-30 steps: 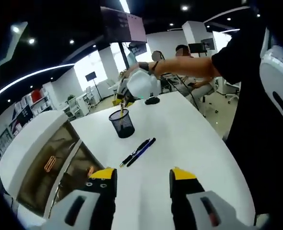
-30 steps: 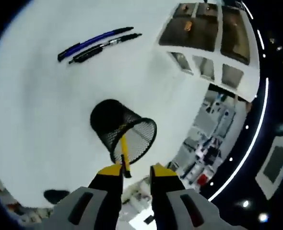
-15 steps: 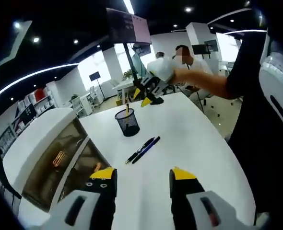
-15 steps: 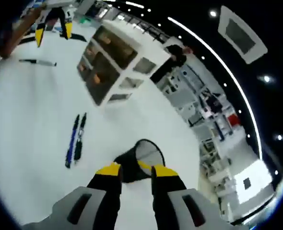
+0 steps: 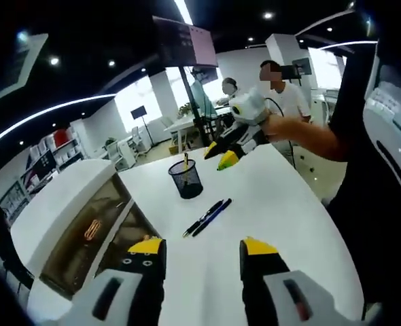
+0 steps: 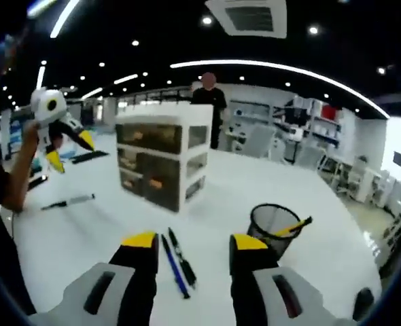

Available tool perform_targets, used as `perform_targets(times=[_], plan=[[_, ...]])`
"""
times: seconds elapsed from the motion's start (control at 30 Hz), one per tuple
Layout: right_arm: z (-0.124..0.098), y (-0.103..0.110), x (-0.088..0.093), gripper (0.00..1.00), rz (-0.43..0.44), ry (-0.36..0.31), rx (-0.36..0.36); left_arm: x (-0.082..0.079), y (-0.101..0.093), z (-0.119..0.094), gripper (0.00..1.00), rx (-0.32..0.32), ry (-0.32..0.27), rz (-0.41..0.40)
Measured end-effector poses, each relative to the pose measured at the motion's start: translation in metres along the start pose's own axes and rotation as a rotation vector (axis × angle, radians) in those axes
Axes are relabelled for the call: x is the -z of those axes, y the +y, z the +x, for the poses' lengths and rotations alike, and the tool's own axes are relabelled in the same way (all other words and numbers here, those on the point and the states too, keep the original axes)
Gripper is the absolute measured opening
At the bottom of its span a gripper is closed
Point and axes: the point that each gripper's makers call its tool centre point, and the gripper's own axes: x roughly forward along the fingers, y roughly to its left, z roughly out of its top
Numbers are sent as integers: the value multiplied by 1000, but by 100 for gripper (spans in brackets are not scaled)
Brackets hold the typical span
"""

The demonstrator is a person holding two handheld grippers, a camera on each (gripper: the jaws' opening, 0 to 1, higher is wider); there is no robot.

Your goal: Pick up the scattered pens and sticky notes one by one and arrange them into an orderly layout on the desk, lining the pens up parallel to each other and squaring the sticky note stack until the whole desk area is clear and organized

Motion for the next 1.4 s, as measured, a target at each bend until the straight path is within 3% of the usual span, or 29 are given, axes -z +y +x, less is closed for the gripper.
perform_targets(times=[0.2, 0.37, 0.47, 0.53, 0.73, 0.93, 1.07, 1.17, 1.23, 1.33, 1.4], plan=[[3, 21, 2, 36, 189, -42, -88, 2, 10, -4, 43, -24, -8, -14], [3, 35, -17, 33, 152, -85, -137, 9, 18, -8, 43, -95, 58, 29], [7, 44, -18, 33, 132, -79, -153, 7, 20, -11, 43, -156, 91, 81], [9, 50, -14, 32, 115, -62, -170, 4, 15, -11, 43, -153, 87, 81], [17, 63, 5, 31, 65, -7, -230, 7, 0, -17, 42, -152, 69, 23], [30, 71, 14, 29, 43, 8, -271, 36, -14, -36, 41, -269, 79, -105], [41, 88, 23, 28, 38, 28, -357, 58, -24, -49, 39, -369, 61, -218], [48, 105, 28, 28, -45, 69, -454, 75, -32, -58, 37, -460, 20, -310], [51, 111, 27, 28, -90, 84, -493, 85, -39, -59, 34, -477, 16, -337], [61, 128, 15, 27, -233, 50, -601, 103, -52, -66, 32, -542, 16, -410], [68, 138, 10, 27, -325, 37, -660, 106, -53, -76, 31, -608, -12, -430]])
